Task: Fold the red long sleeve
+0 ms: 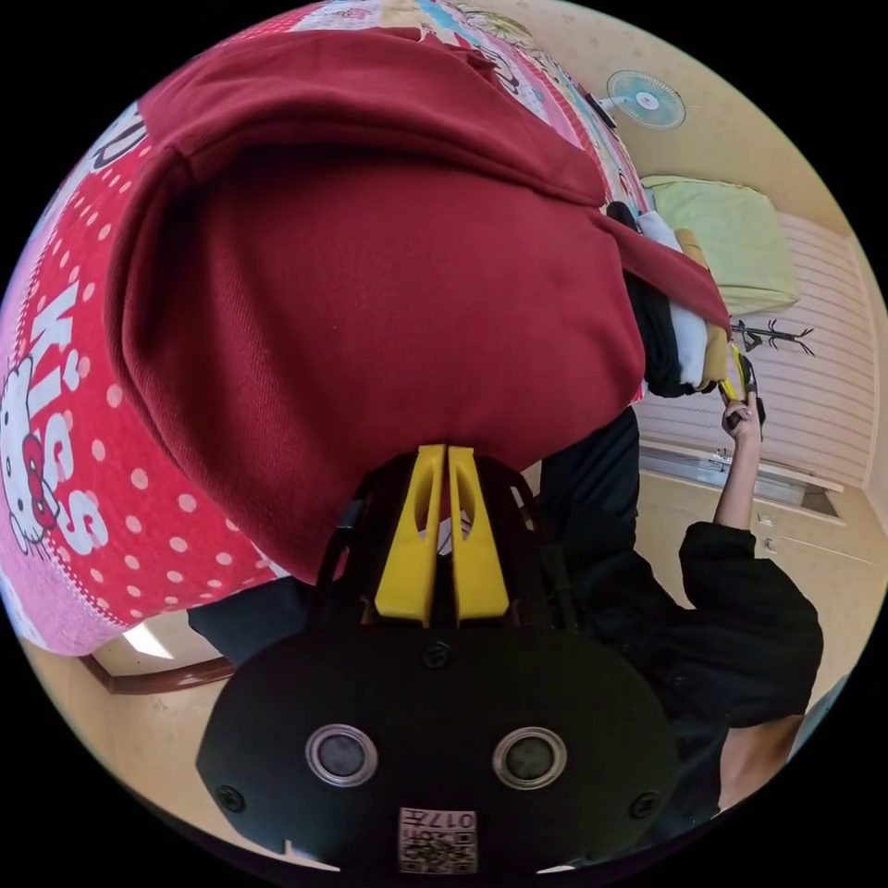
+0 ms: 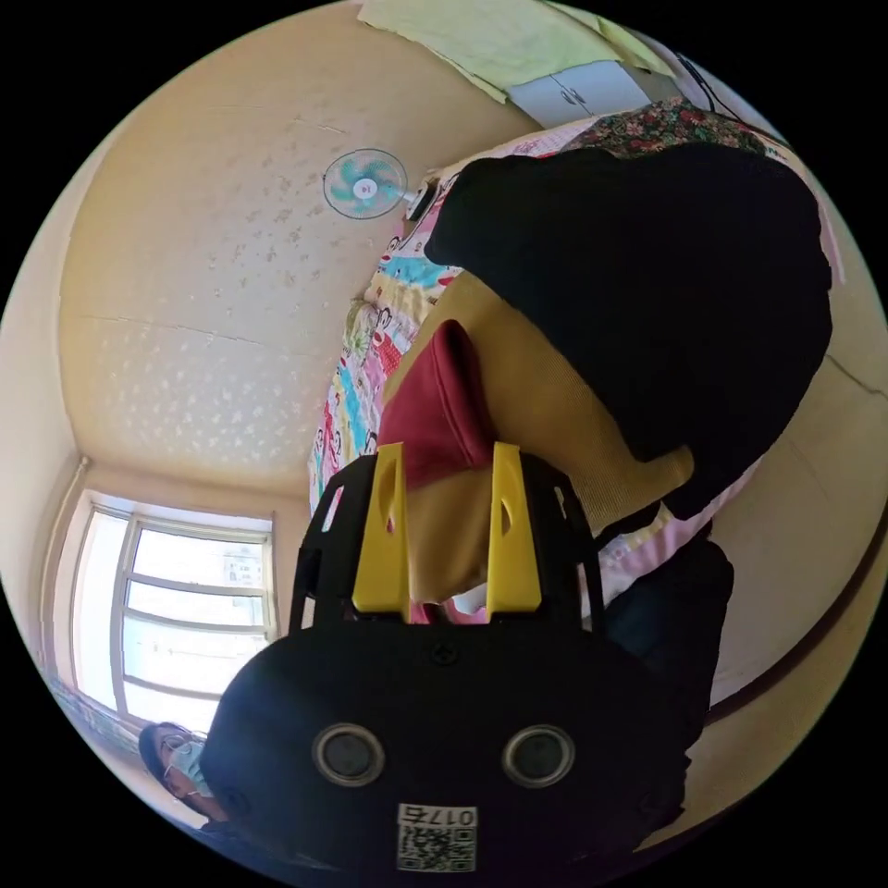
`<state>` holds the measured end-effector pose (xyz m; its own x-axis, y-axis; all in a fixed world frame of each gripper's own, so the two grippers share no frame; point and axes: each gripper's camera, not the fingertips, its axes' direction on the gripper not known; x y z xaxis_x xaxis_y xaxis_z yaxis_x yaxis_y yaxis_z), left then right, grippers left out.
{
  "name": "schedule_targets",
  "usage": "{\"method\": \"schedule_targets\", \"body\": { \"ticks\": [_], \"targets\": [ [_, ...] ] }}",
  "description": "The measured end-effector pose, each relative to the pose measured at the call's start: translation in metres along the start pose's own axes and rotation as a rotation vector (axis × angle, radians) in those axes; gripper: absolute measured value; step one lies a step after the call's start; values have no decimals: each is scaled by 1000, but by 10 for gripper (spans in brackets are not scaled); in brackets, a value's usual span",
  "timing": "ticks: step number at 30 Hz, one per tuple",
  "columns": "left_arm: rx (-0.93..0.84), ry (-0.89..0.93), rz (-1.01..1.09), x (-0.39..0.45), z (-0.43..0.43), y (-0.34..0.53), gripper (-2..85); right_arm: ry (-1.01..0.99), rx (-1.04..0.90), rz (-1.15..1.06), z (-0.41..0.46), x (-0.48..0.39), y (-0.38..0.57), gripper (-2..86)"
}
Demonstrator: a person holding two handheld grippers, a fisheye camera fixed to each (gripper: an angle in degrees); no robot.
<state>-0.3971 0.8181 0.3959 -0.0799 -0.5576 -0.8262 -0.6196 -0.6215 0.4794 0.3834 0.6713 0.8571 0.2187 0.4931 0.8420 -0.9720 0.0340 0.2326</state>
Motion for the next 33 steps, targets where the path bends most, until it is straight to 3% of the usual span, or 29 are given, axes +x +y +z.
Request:
{"method": "schedule_targets", "body": {
  "ticks": [5,10,14,18,21,27,29,33],
  "targets": [
    [13,53,4,-12,0,6,-7,105,128,-17,-21,6,22,116],
    [23,61,14,-19,-1,12,-8,-123,108,52,3,31,31,93],
    [27,71,25,-24,-2,16,-8,-30,113,60,29,21,28,91],
    [37,101,25,-32,-4,21,-9,-77,202,24,24,3,33,69],
    [37,107,24,-37,-5,23,-9,-91,226,-110,36,-48,32,44],
    [35,79,30,-41,-9,29,-10,-229,153,-721,156,-253,103,37],
    [41,82,30,-45,-11,32,-10,-312,40,-913,237,-324,158,37],
    [43,96,35,-52,-15,37,-10,-498,-273,-1121,376,-387,262,41]
  ]
}}
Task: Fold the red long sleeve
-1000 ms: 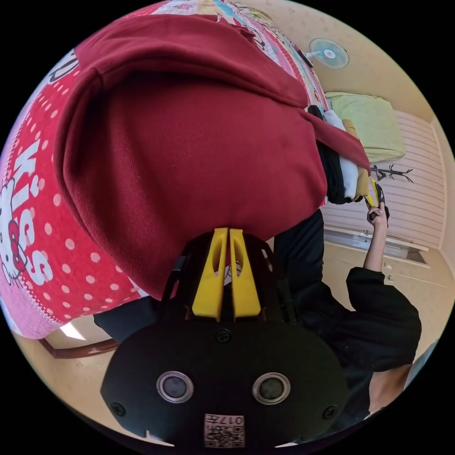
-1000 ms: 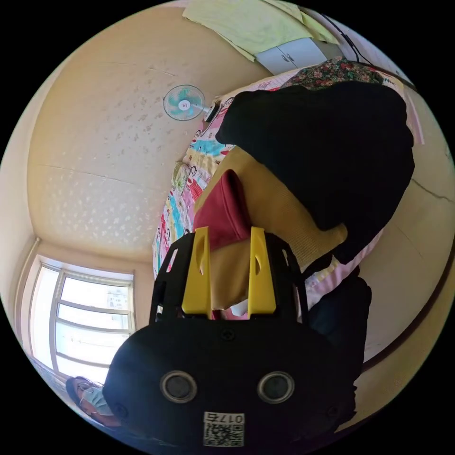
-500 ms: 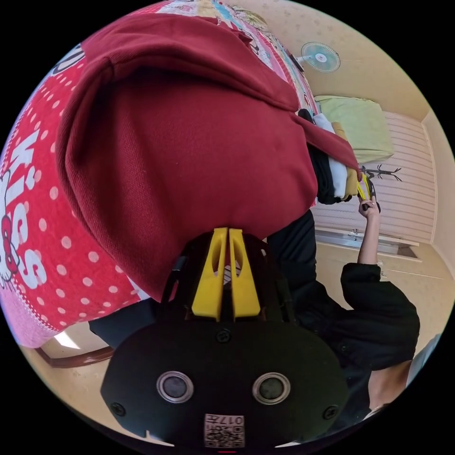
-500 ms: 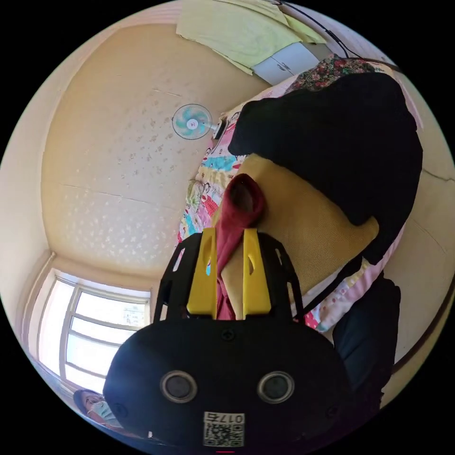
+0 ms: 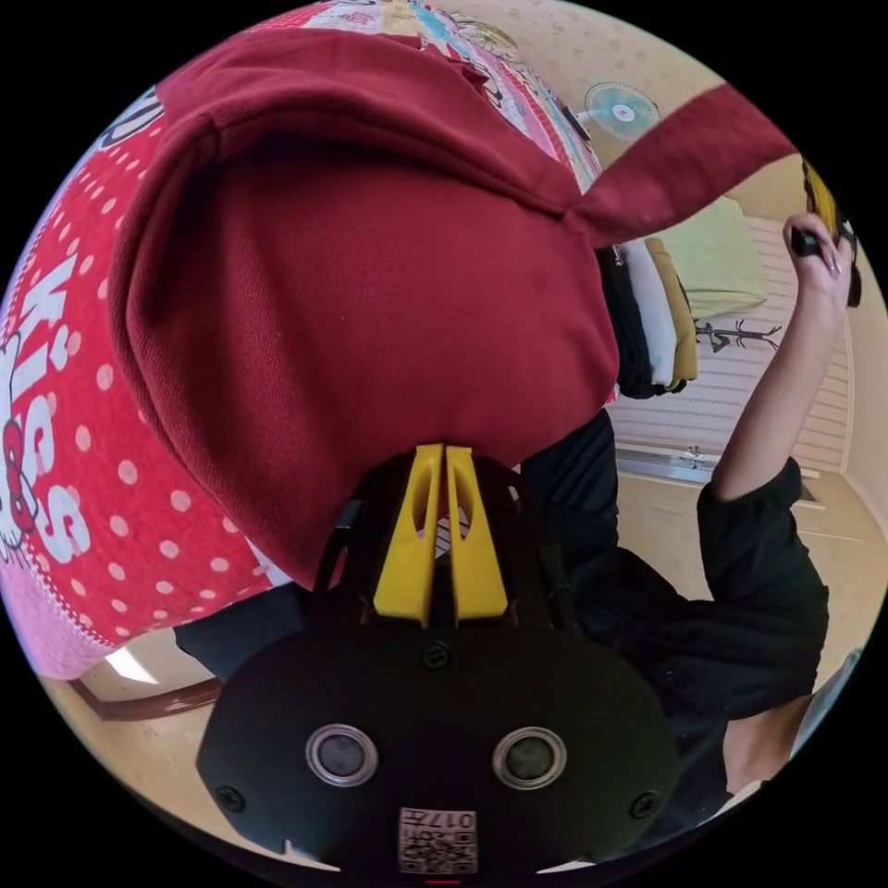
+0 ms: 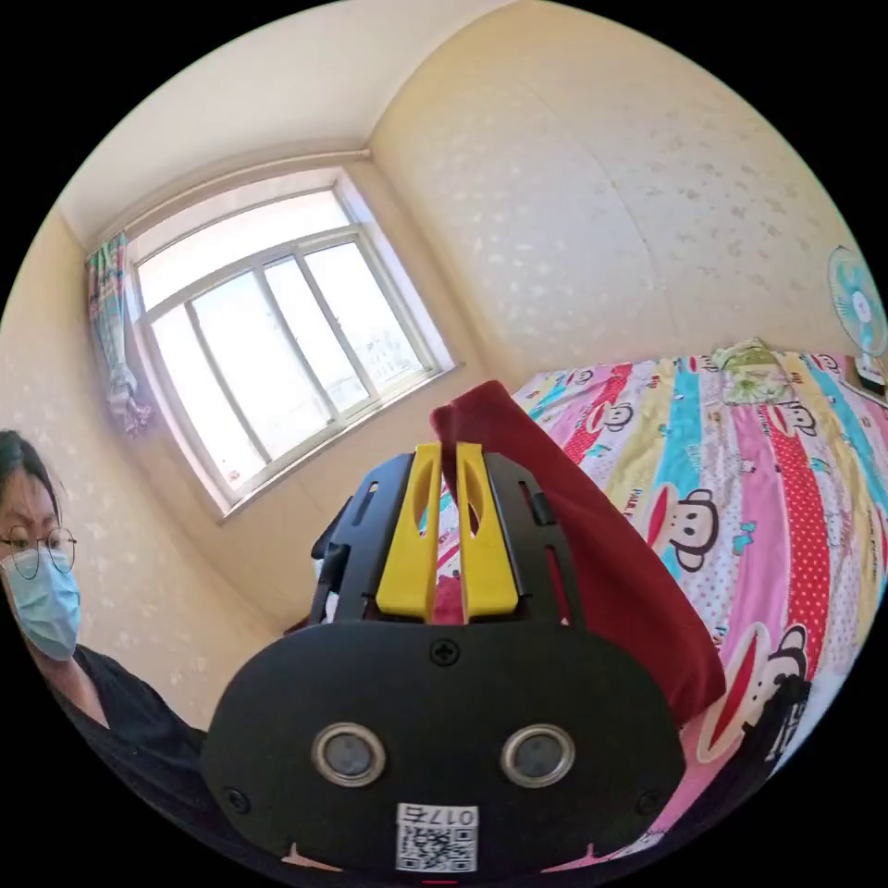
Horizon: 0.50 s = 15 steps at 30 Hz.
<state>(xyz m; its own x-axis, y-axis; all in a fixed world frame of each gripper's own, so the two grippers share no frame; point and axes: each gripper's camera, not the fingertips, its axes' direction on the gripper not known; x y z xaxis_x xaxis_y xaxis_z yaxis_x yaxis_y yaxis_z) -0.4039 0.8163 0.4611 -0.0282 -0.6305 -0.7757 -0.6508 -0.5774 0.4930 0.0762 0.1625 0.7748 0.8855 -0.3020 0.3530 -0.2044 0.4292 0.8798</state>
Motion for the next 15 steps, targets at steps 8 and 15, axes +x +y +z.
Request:
{"method": "schedule_targets", "body": {
  "ticks": [8,15],
  "targets": [
    [152,93,81,-10,-45,38,7,-74,-266,135,116,40,83,85],
    [546,-66,-146,-47,-110,99,105,418,-621,298,60,88,195,137]
  ]
}}
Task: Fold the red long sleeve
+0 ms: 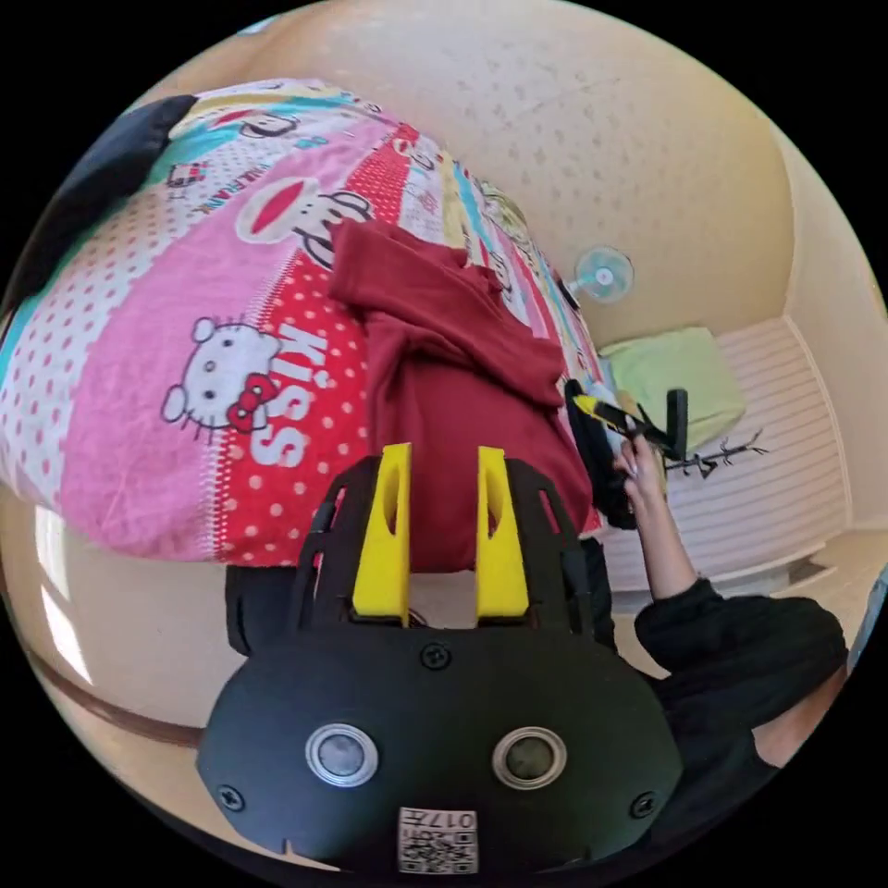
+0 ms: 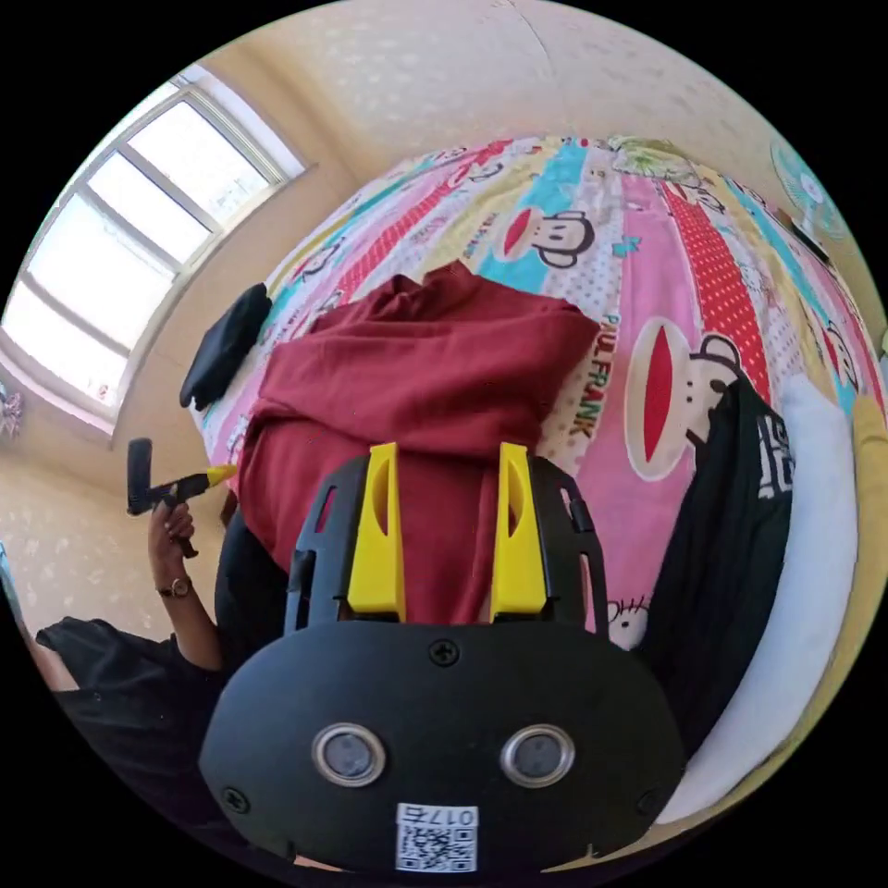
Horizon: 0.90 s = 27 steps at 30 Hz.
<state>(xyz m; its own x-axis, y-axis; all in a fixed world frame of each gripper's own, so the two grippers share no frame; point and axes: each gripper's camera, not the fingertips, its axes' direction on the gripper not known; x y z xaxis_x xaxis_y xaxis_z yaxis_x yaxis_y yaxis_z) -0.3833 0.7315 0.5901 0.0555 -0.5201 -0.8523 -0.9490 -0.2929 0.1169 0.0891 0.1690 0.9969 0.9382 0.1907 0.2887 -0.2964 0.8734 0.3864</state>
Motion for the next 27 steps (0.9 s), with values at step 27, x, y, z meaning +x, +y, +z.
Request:
{"method": "schedule_targets", "body": {
  "ticks": [27],
  "targets": [
    [12,237,-14,-98,-36,-123,202,-107,49,134,12,105,-67,194]
  ]
}}
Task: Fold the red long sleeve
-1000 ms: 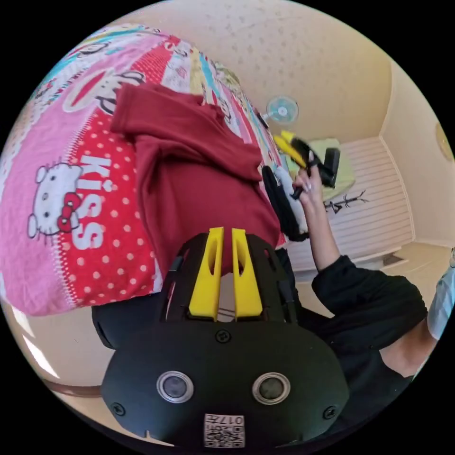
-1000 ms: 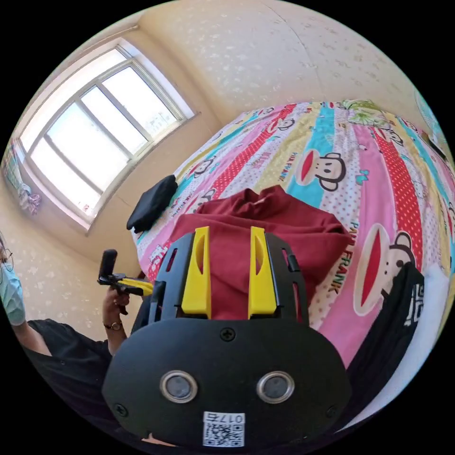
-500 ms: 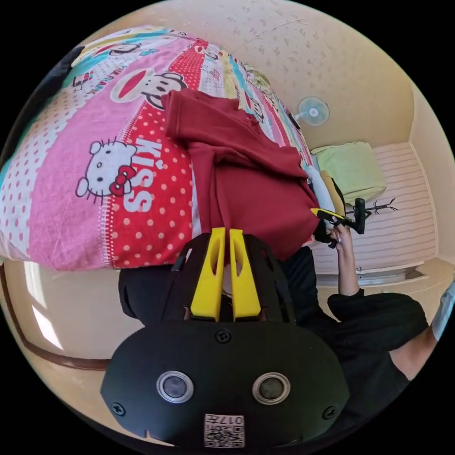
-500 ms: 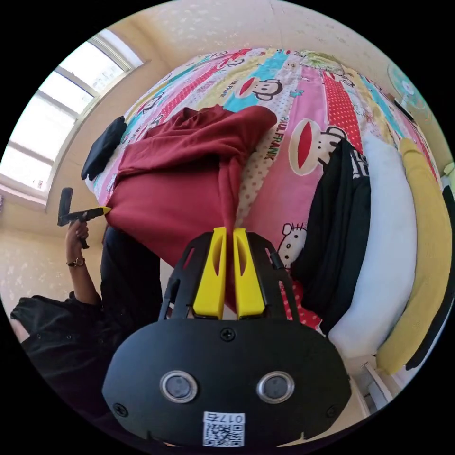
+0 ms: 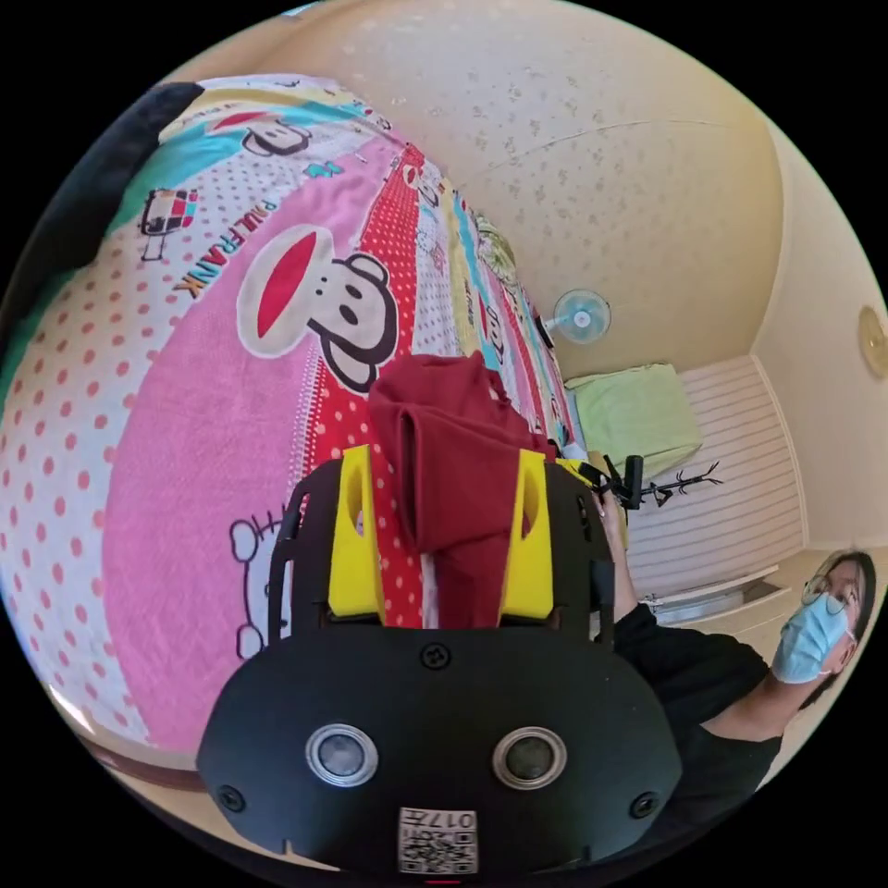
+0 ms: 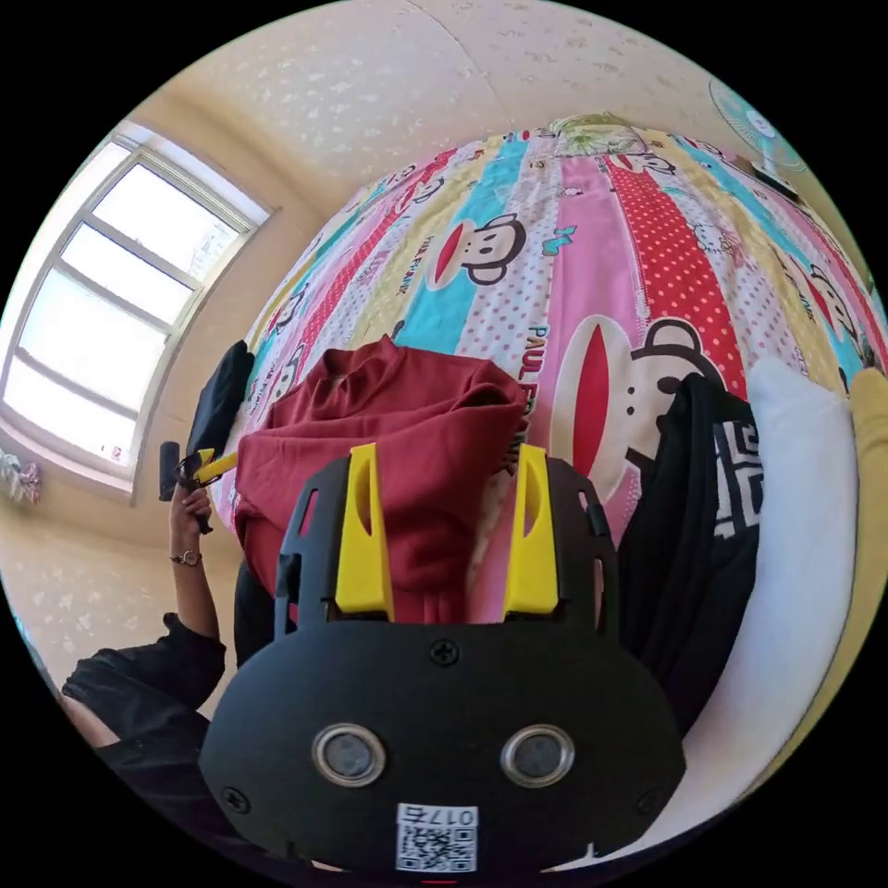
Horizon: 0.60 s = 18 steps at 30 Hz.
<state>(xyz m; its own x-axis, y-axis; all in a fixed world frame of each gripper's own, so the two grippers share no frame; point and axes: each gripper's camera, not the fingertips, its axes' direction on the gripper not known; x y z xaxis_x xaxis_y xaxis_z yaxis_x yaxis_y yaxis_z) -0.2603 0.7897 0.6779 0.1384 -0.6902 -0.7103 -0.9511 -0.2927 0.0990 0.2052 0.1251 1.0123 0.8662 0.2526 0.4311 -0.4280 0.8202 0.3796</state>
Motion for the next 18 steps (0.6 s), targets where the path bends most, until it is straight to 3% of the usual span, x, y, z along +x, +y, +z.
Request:
{"method": "schedule_targets", "body": {
  "ticks": [2,4,5,9,11,13,18],
  "targets": [
    [-9,-23,-22,-9,29,-5,198,-101,-130,71,53,30,-11,189],
    [41,-97,-15,-4,32,7,135,-39,-49,12,48,24,1,151],
    [20,5,-25,-6,43,13,98,-126,-25,-73,43,15,10,105],
    [89,292,-64,-11,54,26,66,-154,123,-91,3,0,30,69],
    [188,222,30,25,19,22,60,-269,286,-92,-54,-11,33,59],
    [248,103,156,72,-8,13,58,-255,378,-162,-98,-33,31,54],
    [357,139,306,149,-51,-52,58,-198,501,-220,-167,-53,-22,54]
  ]
}}
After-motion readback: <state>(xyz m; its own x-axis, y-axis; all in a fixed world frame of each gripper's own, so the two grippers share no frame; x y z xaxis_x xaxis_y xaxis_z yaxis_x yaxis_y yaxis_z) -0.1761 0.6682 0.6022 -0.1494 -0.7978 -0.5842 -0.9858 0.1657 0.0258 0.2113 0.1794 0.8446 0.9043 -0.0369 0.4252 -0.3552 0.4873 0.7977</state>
